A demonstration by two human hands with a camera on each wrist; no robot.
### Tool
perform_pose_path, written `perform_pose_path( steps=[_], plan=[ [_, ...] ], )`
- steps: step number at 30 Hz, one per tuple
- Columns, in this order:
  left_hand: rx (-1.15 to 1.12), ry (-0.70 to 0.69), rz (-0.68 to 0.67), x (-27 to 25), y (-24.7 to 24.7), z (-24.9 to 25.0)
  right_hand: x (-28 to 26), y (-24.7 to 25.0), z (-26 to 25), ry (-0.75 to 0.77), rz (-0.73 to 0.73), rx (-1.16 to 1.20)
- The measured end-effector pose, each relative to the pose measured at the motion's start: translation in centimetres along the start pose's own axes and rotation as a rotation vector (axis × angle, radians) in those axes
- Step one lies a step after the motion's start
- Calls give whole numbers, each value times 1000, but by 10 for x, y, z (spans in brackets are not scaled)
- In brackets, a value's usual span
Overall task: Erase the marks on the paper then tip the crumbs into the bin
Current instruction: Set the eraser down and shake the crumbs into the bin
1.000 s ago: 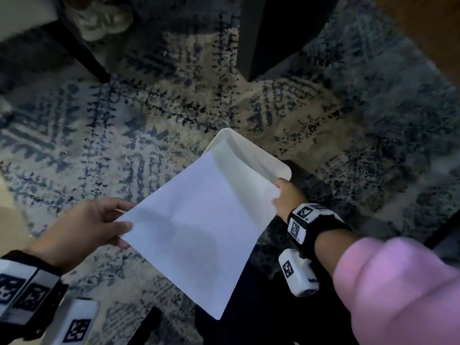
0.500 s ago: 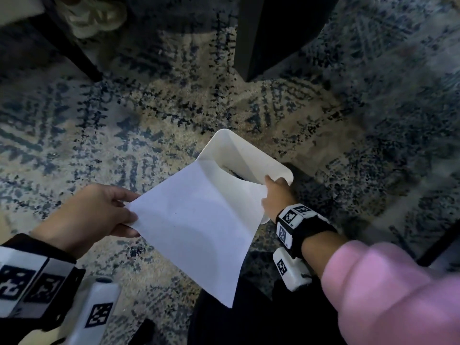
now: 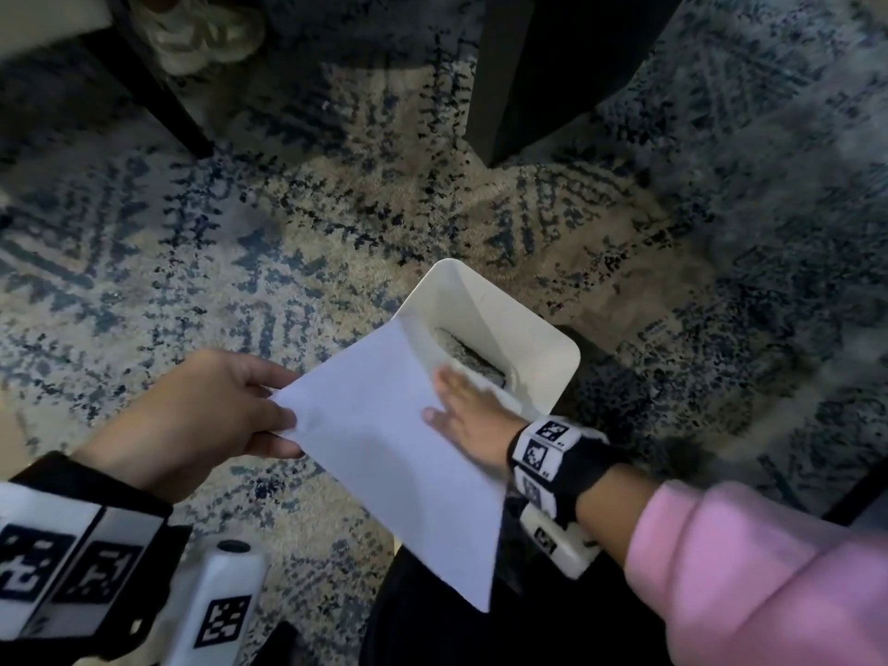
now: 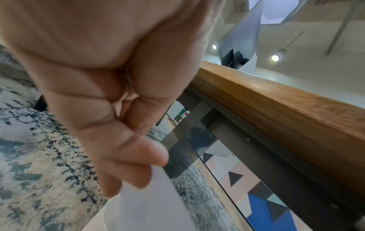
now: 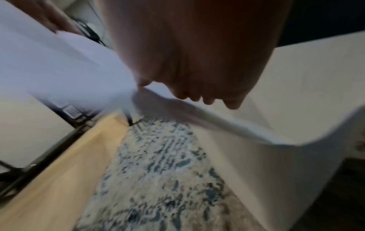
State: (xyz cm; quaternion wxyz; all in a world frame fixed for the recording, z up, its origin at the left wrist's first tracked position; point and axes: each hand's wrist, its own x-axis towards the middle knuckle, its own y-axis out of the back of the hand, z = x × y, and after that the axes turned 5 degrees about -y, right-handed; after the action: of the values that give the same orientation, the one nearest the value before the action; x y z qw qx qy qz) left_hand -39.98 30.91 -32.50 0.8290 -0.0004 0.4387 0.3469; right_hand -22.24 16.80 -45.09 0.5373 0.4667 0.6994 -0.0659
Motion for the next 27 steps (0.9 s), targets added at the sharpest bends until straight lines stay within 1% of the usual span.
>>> perform_pose_path(
  steps=[1, 2, 3, 4, 7, 8, 9, 10, 11, 13, 14, 15, 16, 18, 19, 20, 21, 22, 23, 25, 26, 27],
  plan=[
    [4, 4, 0, 0, 1, 1, 1, 7, 6, -53, 32, 3],
    [9, 10, 1, 1, 1, 1, 1, 13, 8, -64, 59, 9],
    [12, 18, 1, 2, 0, 2, -3, 17, 5, -39, 74, 10],
    [13, 22, 0, 3, -2, 4, -7, 20, -2, 18, 78, 12],
    [13, 11, 3, 7, -8, 6, -21, 12, -28, 299, 10, -2],
    [22, 5, 6, 9, -9, 6, -22, 5, -31, 363, -33, -14],
    [31, -1, 8, 9, -9, 5, -20, 0, -28, 378, -70, -29],
    [38, -4, 8, 9, -9, 4, -17, -3, -20, 327, -90, -51],
    [39, -4, 8, 9, -8, 3, -13, -1, -8, 225, -83, -84],
    [29, -1, 9, 9, -4, 2, -9, 9, 13, 19, -11, -128],
    [24, 0, 9, 9, -3, 2, -10, 15, 18, -21, 32, -114],
    [21, 1, 8, 10, -3, 3, -13, 19, 17, -6, 66, -81],
    [19, 3, 8, 10, -3, 3, -19, 20, 11, 56, 86, -43],
    [7, 8, 10, 13, -6, 4, -37, 16, -13, 249, 69, 27],
    [-2, 7, 12, 14, -7, 5, -46, 10, -26, 337, 36, 61],
    [-12, 5, 13, 16, -8, 6, -53, 3, -34, 392, -9, 94],
    [-23, 4, 12, 17, -9, 7, -56, -5, -37, 412, -57, 127],
    [-35, 4, 11, 17, -8, 7, -54, -11, -32, 391, -88, 152],
    [-44, 4, 12, 17, -6, 7, -50, -13, -22, 326, -107, 159],
    [-54, 10, 11, 15, -1, 6, -36, -11, 8, 98, -93, 101],
    [-50, 15, 8, 13, 2, 6, -32, -7, 21, -13, -60, 53],
    [-43, 19, 7, 12, 4, 6, -29, 0, 31, -82, -21, 13]
  ],
)
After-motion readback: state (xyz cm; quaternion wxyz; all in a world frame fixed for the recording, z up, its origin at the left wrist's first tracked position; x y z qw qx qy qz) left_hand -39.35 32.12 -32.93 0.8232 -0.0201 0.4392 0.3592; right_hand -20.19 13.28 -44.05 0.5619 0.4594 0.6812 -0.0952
